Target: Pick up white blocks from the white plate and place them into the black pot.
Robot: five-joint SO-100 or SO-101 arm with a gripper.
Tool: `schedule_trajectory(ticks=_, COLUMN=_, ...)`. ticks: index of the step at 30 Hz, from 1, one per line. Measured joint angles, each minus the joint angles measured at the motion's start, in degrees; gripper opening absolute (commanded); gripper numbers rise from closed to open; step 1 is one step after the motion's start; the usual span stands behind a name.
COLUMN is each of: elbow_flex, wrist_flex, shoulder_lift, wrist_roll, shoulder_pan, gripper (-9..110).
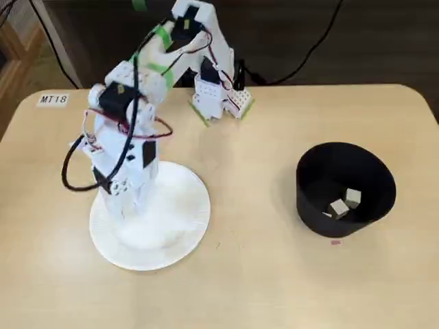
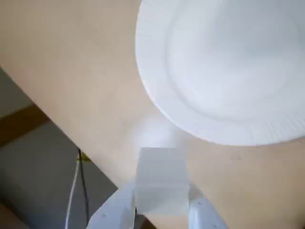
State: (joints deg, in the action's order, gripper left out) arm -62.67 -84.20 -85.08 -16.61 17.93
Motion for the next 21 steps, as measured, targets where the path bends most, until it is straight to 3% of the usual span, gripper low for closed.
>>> schedule_trajectory(ticks=6, elbow_flex=-4.2, wrist_flex=-4.4, shoulder_lift=-13.4, wrist_roll=4.4, shoulder_pan=-21.7, gripper=-2)
schedule_trajectory(ticks=13, elbow_flex=-23.3, wrist_flex=14.9, shoulder_lift=-20.5, wrist_roll=6.0, shoulder_pan=-53.1, gripper=-2)
schedule_trajectory(ticks=21, elbow_flex=-36.2, wrist_flex=34.2, shoulder_lift=-18.9, wrist_roll=9.8, shoulder_pan=-59.1, gripper=-2)
